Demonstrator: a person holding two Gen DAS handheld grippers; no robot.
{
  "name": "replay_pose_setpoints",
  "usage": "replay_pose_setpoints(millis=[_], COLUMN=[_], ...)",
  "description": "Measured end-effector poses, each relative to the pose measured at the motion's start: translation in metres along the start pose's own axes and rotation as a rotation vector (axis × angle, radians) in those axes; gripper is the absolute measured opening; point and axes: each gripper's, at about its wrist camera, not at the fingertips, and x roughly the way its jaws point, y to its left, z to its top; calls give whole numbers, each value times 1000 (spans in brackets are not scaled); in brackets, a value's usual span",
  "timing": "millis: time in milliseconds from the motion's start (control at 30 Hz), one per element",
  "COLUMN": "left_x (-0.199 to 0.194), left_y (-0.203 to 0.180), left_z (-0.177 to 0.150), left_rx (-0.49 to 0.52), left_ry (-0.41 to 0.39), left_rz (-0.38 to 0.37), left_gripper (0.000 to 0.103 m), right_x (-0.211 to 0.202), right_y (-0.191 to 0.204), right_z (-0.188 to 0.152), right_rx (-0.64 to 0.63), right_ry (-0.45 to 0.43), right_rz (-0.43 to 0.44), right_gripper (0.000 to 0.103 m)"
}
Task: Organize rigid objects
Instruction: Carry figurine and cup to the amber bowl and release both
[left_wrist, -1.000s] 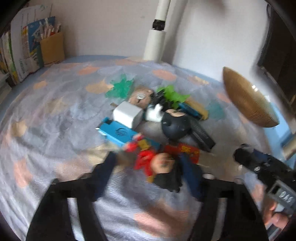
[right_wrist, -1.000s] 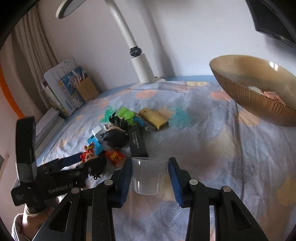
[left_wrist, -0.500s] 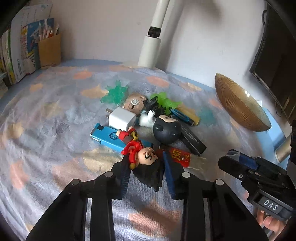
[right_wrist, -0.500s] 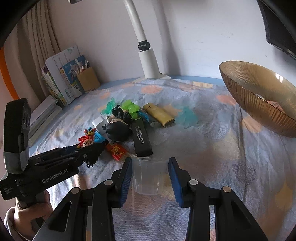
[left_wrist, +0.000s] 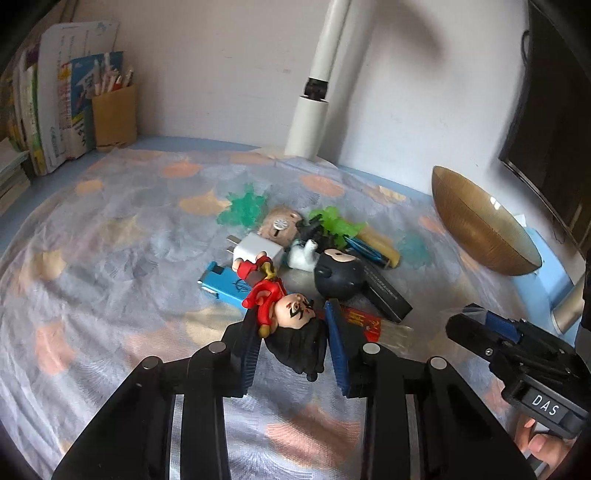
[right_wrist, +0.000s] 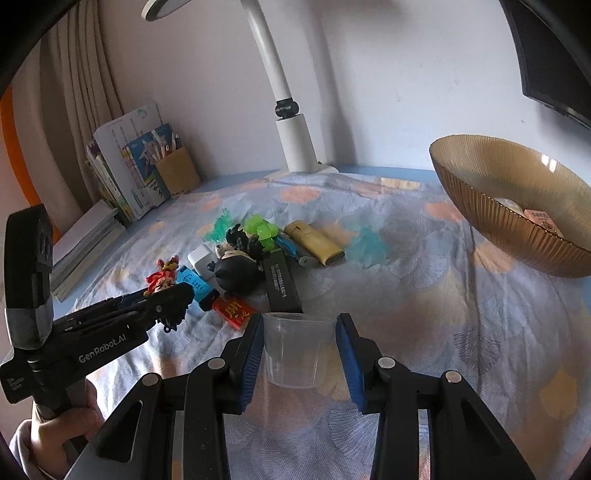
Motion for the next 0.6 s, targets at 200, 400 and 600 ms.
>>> replay_pose_setpoints(millis=[200,400,600], left_x=[1,-6,5], left_y=[8,-5,-46], left_z=[2,36,86], left_rx=[-35,-10,26], left_ry=[10,-23,-63], left_rz=[33,36,-14], left_gripper=[30,30,30], right_x=[-5,-19,-36], right_y=[-11,-26,-64], right_z=[2,45,99], right_rx=[57,79,99], right_ry=[-28,-75,-138], right_rz=[56,80,43], right_gripper=[39,39,39])
